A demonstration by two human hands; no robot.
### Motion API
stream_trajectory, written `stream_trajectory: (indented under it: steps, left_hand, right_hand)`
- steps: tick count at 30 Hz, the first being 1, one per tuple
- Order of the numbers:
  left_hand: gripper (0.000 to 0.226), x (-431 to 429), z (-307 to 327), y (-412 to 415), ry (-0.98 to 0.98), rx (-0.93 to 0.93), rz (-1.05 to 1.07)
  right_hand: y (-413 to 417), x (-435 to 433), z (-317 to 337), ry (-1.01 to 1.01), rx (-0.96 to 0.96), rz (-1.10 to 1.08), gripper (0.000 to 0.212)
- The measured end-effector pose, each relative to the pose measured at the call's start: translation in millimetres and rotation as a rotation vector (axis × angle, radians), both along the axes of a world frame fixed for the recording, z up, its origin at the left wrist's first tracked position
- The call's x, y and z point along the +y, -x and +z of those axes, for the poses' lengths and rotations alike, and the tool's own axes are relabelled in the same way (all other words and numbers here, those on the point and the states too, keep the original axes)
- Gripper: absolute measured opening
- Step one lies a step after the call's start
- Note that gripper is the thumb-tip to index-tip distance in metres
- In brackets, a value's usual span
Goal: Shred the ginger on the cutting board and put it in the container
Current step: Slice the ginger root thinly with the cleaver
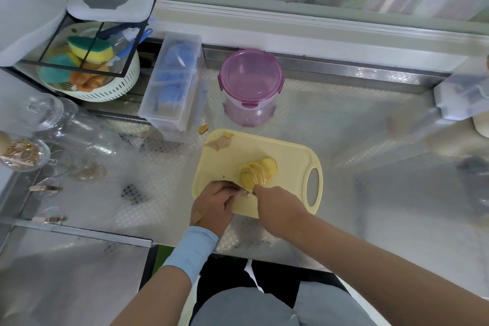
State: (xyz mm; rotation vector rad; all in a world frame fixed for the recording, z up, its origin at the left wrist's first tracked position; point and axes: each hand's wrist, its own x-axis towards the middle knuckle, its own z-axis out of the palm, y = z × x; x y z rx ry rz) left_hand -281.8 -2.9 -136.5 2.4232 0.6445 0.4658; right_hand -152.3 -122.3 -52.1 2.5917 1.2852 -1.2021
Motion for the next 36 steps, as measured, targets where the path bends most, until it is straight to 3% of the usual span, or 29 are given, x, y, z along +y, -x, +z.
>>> stream_trajectory:
  steps: [7,16,25,30,32,36]
  left_hand:
    - [0.024,-1,0,-1,0.034,0.019,0.027]
    - [0.022,0,-3,0,0.042,0.027,0.005]
    - [0.018,1,-4,2,0.030,-0.001,-0.049]
    - [0.027,2,-3,2,0.004,0.044,-0.080]
    - [0.028,3,-1,0,0.003,0.047,-0.085]
    - [0.027,3,1,1,-0.019,0.054,-0.066]
  right_hand:
    - [-5,-16,-2,0.066,0.008,0.000,0.018]
    - [-4,7,-30,-0.006,0.039,-0.067,0.006]
    - [-15,-4,-37,-0.143,0.180,-0.232,0.017]
    - [-18,-7,-34,-0.216,0.272,-0.364,0.027]
    - [-21,-9,-28,-0.195,0.266,-0.364,0.014]
    - [-20,-11,-12,-0.128,0.155,-0.300,0.026]
